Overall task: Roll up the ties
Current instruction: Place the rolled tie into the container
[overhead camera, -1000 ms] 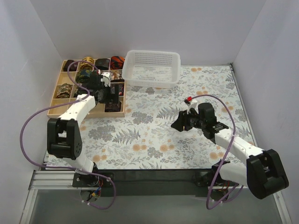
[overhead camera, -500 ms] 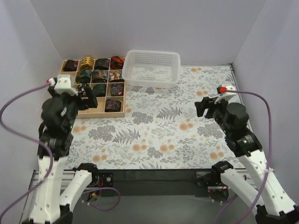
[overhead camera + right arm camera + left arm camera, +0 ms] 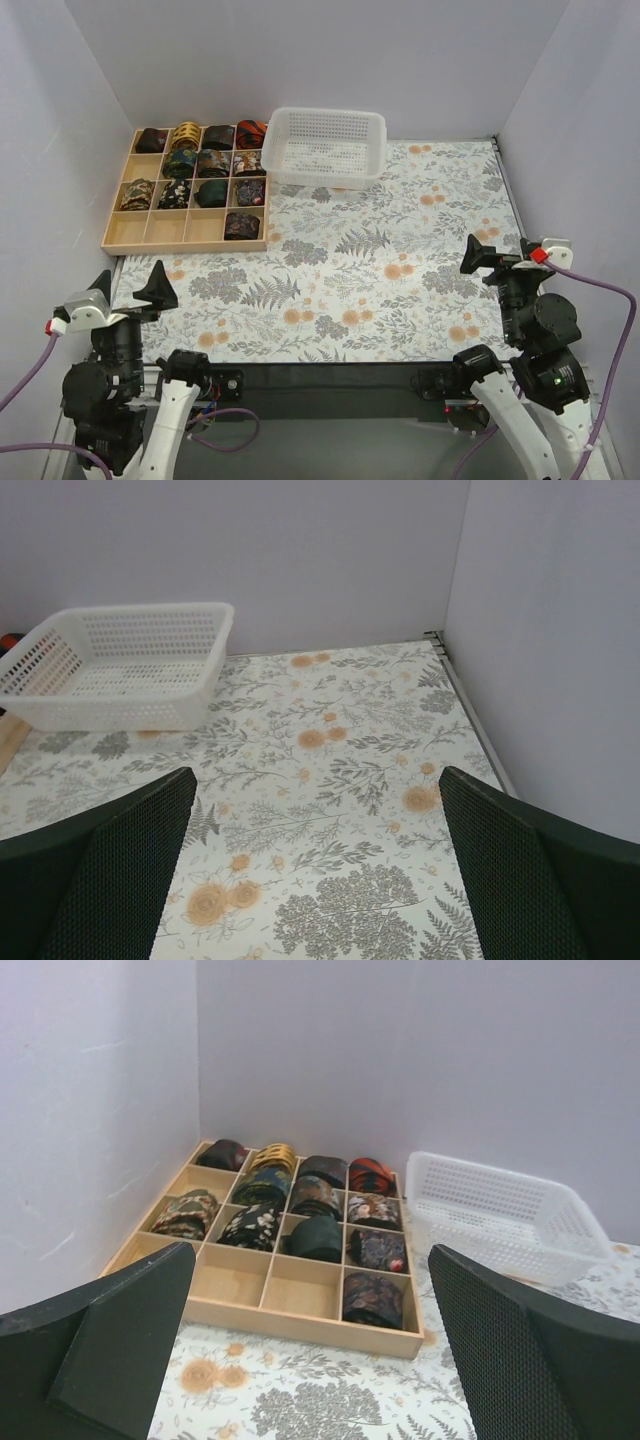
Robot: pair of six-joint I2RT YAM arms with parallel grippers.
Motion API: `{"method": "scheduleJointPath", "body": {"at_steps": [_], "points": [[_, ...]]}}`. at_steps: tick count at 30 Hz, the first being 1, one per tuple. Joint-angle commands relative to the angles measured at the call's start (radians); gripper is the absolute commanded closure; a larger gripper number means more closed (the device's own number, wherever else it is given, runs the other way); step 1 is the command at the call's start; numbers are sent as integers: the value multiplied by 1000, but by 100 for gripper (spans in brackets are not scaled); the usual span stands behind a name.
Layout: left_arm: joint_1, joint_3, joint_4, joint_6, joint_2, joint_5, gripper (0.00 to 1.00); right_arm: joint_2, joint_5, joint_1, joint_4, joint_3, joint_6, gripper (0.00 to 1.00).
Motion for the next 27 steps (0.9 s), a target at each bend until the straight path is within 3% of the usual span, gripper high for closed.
{"method": "scheduleJointPath", "body": {"at_steps": [1, 6, 12, 27], "points": [[-3, -63, -5, 35, -56, -101, 2, -75, 75, -3, 77, -54, -28, 2], [-1, -178, 79, 27, -159, -161, 2, -179, 111, -1, 123, -123, -97, 2], [-3, -207, 115, -10, -141, -208, 2, -275, 109, -3, 157, -178, -134, 2], [-1, -226, 147, 3, -146, -207, 2, -278, 77, -3, 187, -183, -171, 2]]}}
